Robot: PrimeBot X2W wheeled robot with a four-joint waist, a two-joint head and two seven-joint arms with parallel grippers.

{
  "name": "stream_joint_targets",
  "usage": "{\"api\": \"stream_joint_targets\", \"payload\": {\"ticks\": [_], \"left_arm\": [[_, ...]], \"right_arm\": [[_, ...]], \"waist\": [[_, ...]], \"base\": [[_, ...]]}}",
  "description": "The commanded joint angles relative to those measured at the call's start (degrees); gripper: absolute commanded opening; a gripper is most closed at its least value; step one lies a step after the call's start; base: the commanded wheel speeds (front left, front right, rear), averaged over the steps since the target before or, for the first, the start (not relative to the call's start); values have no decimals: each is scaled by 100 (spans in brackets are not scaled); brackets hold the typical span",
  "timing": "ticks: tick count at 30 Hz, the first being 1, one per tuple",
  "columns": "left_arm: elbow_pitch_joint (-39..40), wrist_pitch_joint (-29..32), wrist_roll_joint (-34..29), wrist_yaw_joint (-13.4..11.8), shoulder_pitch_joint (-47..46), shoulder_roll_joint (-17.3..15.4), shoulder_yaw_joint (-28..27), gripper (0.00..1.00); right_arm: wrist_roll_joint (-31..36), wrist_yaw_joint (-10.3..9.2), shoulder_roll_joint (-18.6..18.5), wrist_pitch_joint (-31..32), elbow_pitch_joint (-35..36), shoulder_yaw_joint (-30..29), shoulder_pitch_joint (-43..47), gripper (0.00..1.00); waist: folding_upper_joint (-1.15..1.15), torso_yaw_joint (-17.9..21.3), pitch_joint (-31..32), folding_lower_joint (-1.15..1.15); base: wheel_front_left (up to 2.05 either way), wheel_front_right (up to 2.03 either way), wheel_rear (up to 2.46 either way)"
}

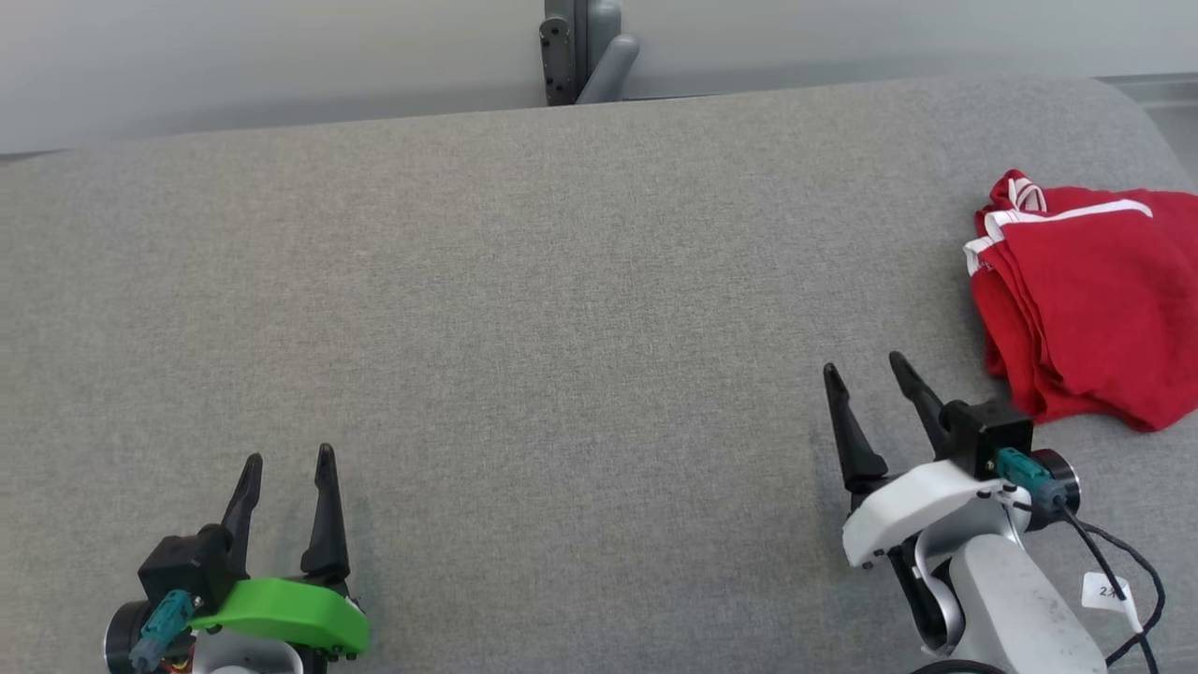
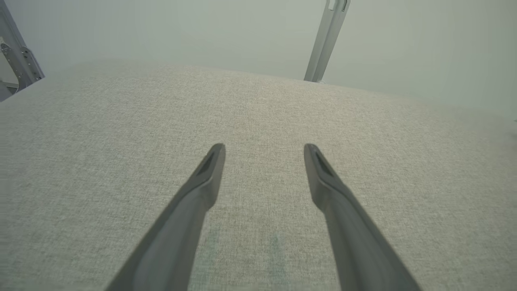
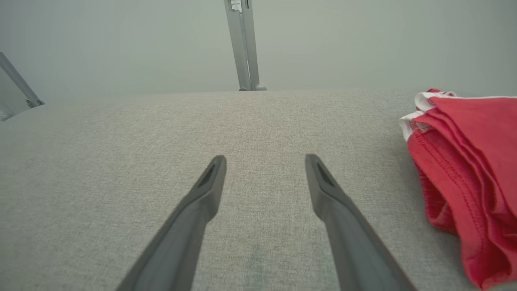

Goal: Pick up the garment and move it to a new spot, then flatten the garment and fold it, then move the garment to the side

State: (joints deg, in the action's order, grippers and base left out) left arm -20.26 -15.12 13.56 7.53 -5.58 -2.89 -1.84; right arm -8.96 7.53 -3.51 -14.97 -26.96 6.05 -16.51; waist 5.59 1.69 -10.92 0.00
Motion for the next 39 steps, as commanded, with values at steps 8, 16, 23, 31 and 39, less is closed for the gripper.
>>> {"api": "stream_joint_targets", "payload": {"ticks": [8,16,23,31,39], "left_arm": [[-26,3,19,-17,288,-6,-106,100],[-66,3,72,-38,391,-7,-135,100],[-56,3,97,-26,414,-7,-145,100],[-83,3,164,-20,426,-7,-110,100],[-130,2,221,-12,405,-7,-160,100]], "right_arm": [[150,-11,46,-12,-6,34,345,100],[351,-11,56,-12,30,-65,486,100],[348,-11,57,-12,172,-49,608,100],[306,-10,57,-12,296,-38,647,100],[288,-11,56,-12,248,46,620,100]], "waist": [[-1,-136,509,0],[-1,-86,640,0],[-1,-60,617,0],[-1,-70,582,0],[-1,-15,545,0]], "base": [[0,0,0],[0,0,0],[0,0,0],[0,0,0],[0,0,0]]}}
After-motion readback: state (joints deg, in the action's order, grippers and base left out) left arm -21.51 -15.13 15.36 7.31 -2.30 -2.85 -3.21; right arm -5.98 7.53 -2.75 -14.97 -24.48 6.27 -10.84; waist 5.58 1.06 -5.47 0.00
